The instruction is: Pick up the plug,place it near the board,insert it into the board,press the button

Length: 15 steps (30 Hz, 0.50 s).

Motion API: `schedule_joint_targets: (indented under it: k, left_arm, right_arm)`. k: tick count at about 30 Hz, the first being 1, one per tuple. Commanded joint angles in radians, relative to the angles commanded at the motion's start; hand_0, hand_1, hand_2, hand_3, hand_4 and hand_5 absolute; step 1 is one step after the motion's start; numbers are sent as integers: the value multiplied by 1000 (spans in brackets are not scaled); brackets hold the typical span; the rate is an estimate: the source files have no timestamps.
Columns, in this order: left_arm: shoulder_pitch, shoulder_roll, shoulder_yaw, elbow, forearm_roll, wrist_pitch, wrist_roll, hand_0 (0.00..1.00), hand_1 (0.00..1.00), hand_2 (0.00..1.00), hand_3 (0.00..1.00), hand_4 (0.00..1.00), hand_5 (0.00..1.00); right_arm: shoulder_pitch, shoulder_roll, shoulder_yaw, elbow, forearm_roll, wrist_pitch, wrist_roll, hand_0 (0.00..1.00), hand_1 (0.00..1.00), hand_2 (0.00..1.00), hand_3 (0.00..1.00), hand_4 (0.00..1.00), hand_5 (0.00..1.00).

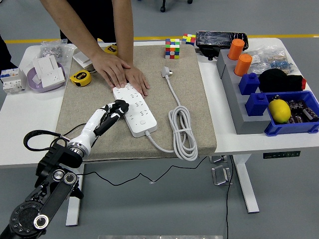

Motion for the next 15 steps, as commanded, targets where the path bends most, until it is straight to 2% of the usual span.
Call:
schedule_joint_targets:
  k: [15]
  left_arm:
    - [-36,0,36,19,29,-2,0,998,963,908,907,998,998]
  right_arm:
    - [4,1,3,0,0,1,2,998,891,824,832,998,998]
